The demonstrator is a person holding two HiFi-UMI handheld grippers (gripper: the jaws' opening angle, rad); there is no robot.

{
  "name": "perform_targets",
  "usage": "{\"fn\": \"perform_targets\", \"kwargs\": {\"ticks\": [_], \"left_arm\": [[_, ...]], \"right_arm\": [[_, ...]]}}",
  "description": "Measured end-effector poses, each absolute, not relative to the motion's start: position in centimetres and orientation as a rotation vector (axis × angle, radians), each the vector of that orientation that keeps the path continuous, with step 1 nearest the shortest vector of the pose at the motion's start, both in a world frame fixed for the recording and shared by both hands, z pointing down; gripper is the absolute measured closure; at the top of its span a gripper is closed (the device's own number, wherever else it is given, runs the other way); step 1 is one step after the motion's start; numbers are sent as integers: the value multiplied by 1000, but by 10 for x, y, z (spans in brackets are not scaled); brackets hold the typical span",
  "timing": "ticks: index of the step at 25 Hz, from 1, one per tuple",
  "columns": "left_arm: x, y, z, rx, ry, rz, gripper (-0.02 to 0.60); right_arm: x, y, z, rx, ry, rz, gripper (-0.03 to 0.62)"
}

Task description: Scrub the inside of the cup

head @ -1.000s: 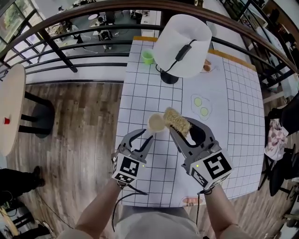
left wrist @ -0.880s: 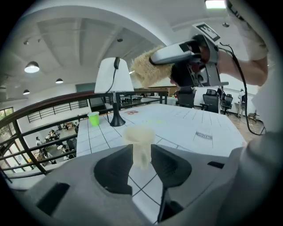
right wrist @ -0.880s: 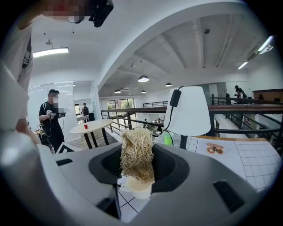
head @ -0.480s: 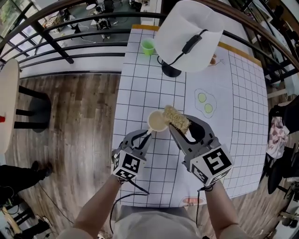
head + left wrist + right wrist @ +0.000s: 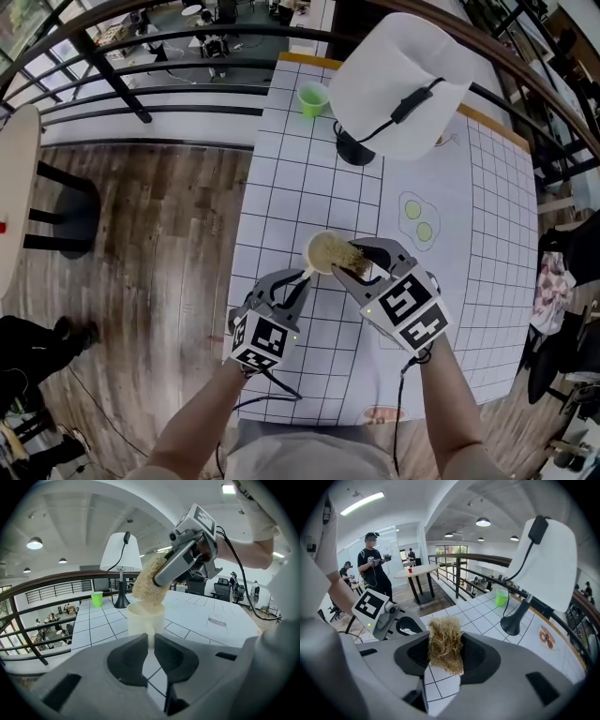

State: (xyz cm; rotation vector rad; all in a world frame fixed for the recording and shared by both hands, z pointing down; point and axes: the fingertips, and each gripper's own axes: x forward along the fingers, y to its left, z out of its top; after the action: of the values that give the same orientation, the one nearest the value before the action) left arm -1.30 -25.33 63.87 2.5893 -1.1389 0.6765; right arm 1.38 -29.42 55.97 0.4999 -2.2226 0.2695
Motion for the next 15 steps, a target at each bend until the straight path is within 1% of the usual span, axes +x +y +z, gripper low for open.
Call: {"fn": "perform_targets", "kwargs": {"ticks": [15], "left_arm": [[-15, -254, 637, 2602, -1138, 636, 531]], "right_arm": [[-7, -303, 614, 242, -1948, 121, 445]]}}
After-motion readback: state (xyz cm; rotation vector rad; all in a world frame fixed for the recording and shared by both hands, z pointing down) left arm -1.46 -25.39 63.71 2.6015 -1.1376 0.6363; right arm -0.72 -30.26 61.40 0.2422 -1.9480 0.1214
